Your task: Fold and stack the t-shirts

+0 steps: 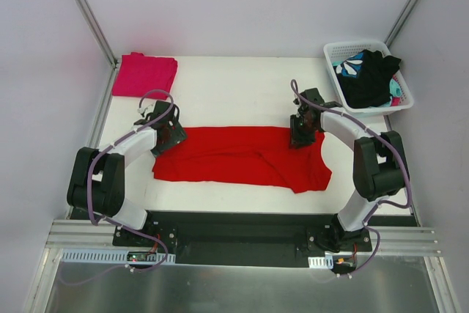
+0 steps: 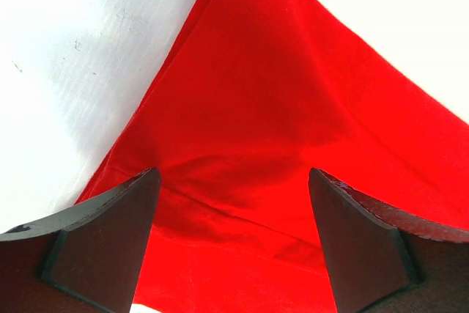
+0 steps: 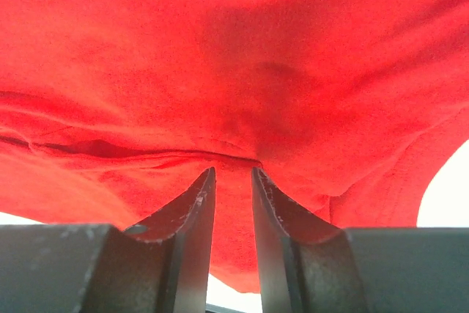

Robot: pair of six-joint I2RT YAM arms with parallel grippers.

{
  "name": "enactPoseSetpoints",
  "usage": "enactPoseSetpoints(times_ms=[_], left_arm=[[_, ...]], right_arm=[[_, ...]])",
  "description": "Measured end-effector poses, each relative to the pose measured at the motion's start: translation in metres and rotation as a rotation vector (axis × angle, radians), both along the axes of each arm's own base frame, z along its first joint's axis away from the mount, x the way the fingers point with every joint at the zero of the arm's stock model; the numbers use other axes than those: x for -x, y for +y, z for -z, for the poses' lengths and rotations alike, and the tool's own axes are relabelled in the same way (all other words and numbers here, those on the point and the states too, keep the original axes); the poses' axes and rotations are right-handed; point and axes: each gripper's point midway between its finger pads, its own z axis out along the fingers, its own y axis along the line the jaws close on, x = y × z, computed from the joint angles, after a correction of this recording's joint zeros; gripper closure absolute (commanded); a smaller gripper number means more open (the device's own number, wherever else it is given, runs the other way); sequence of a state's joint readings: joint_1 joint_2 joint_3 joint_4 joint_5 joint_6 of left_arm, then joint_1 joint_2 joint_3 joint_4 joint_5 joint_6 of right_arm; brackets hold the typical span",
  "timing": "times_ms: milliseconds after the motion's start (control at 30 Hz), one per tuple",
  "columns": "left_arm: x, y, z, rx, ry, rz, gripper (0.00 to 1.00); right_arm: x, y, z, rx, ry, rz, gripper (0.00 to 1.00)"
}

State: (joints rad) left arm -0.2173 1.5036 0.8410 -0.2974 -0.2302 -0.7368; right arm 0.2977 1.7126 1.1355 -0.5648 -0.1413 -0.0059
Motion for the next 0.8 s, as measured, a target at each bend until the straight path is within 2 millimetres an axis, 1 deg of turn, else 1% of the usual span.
enactPoseSetpoints(times_ms=[67,200,433,567,600,667,800], left_arm=[[0.000,-0.001,0.000,0.005,0.001,0.002,0.18],[-0.001,-0.003,-0.002,0.012,-0.001,0.007,0.18],[-0.003,-0.005,-0.005,0.014,-0.006,0.013,0.18],[-0.002,-0.005,-0.004,0.013,-0.004,0.013,0.18],[-0.002,-0.005,-0.004,0.013,-0.003,0.012,0.18],[-0.001,-0.005,-0.004,0.012,0.001,0.012,0.18],[-0.001,-0.005,-0.004,0.012,0.001,0.012,0.17]], right_arm=[[-0.003,-0.002,-0.002,0.011,-0.013,-0.002,0.70],[-0.003,-0.005,-0.001,0.028,-0.010,-0.004,0.71],[-0.001,-0.008,0.009,0.045,0.018,-0.006,0.73],[0.000,-0.009,0.014,0.049,0.033,-0.007,0.80],[0.000,-0.009,0.015,0.051,0.036,-0.008,0.85],[0.002,-0.010,0.017,0.052,0.042,-0.008,0.89],[0.004,-0.010,0.017,0.054,0.050,-0.008,0.90]])
